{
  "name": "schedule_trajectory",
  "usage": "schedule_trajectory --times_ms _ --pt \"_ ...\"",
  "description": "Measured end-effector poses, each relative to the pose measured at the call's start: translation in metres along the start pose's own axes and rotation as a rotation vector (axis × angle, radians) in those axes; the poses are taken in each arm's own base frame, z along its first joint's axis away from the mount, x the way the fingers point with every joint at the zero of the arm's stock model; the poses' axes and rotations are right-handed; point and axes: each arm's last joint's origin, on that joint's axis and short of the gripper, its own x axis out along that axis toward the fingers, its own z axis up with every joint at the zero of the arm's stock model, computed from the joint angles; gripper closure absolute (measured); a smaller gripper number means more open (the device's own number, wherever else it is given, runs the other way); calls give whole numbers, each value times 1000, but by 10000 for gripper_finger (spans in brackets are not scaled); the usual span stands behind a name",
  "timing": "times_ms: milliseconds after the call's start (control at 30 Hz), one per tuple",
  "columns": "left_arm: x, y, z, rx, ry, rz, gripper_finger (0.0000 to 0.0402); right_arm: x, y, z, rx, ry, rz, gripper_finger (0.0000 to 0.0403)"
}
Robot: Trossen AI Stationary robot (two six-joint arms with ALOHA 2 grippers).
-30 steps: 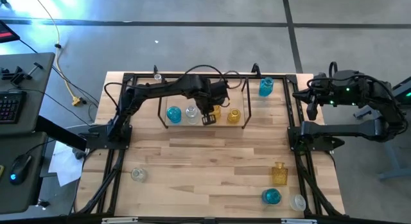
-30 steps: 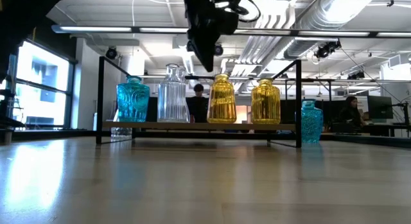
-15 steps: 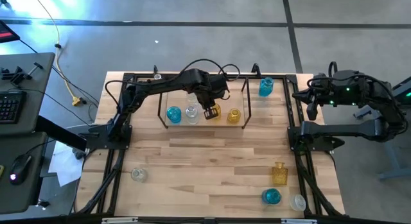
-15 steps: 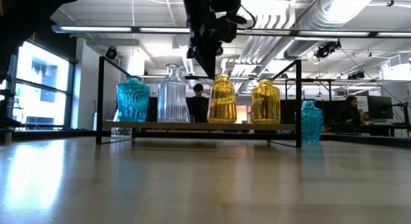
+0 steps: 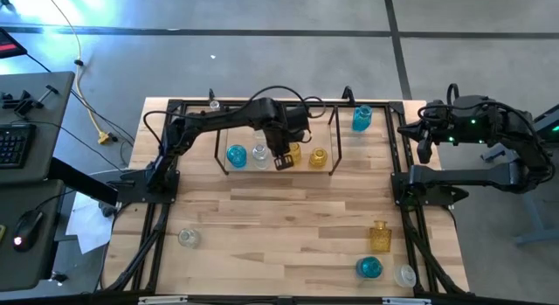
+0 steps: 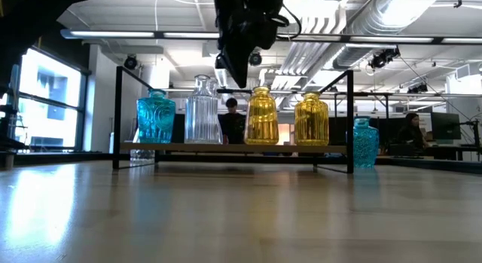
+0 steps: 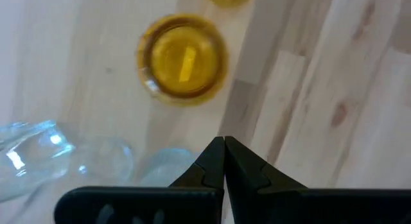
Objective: Sort vases onto shelf
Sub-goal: Put the yellow vase on the shelf aligned with the other yellow vase
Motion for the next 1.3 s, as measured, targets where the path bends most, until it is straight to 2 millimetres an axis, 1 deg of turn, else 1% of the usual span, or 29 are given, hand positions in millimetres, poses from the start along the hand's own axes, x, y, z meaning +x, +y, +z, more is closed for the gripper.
schedule_trajectory --times_ms 133,233,467,833,933,1300 --pt "0 -2 4 -14 -46 -8 401 0 0 0 -2 -4 1 403" --pt "0 1 8 -31 -80 -9 401 0 0 1 -2 -6 1 403" --pt "-1 6 8 -41 -86 20 401 0 0 1 1 -6 1 403" --pt "24 7 17 -45 -71 39 401 0 0 1 -2 -5 1 403" --pt "24 8 18 -44 -81 44 401 0 0 0 -1 -1 0 403" --pt "23 23 23 -74 -126 64 401 0 0 0 0 2 0 403"
